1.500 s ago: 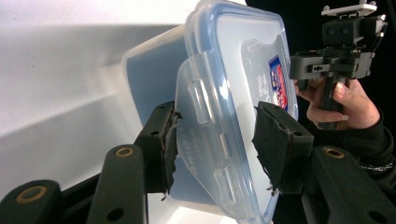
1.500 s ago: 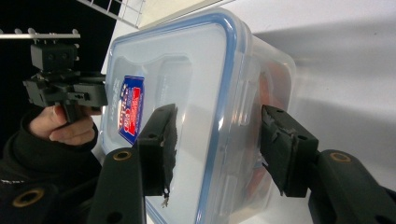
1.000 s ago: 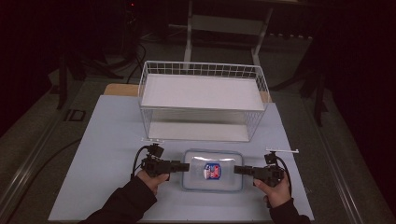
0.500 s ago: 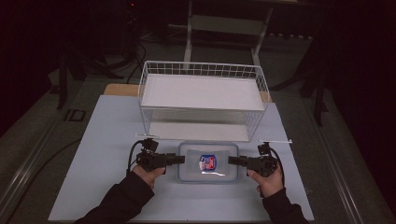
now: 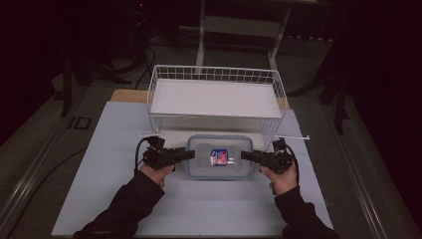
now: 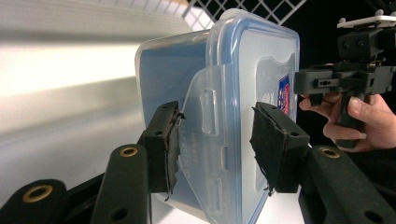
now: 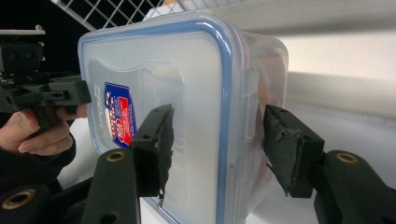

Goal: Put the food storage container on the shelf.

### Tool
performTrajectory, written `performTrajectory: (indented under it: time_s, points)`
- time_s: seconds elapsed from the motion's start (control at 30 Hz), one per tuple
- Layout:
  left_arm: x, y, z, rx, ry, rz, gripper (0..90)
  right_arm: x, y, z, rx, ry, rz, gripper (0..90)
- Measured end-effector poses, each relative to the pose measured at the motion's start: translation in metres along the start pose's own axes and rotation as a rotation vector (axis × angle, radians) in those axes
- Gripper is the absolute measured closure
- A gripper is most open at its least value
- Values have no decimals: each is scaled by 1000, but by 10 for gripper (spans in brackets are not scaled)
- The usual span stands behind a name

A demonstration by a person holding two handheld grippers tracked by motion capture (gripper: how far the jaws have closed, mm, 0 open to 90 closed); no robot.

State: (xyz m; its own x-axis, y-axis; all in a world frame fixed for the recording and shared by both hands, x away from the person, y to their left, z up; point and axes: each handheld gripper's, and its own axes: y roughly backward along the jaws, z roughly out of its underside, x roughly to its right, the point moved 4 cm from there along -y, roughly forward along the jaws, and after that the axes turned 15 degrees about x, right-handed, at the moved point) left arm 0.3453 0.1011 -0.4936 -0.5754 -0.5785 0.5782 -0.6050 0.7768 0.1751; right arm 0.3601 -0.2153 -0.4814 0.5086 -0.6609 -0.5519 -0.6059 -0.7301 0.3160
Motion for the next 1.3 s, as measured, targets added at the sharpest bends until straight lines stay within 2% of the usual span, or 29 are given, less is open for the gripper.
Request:
performTrajectory:
  time_s: [0.13,0.4,0.53,0.77,0.93,1.13,1.17,1.3]
  points:
    - [-6,-7,-4,32,-14,-5,525,5,-6,-7,20,26,0,443]
    - [-21,-23,-11,90,-31,-20,523,21,-20,-10,42,7,2,442]
    - [-31,-33,-11,91,-32,-30,517,29,-26,-11,49,11,16,441]
    - [-44,-45,-7,102,3,-46,513,40,-37,-14,63,25,49,438]
    - [-52,-51,-5,86,0,-65,510,43,-43,-17,73,56,75,436]
    - [-55,-55,-6,96,5,-62,512,48,-48,-19,83,26,84,433]
    - [-56,-55,-7,100,7,-63,513,50,-49,-20,93,45,88,424]
    - [-60,-58,-9,106,12,-61,513,49,-54,-19,89,40,107,390]
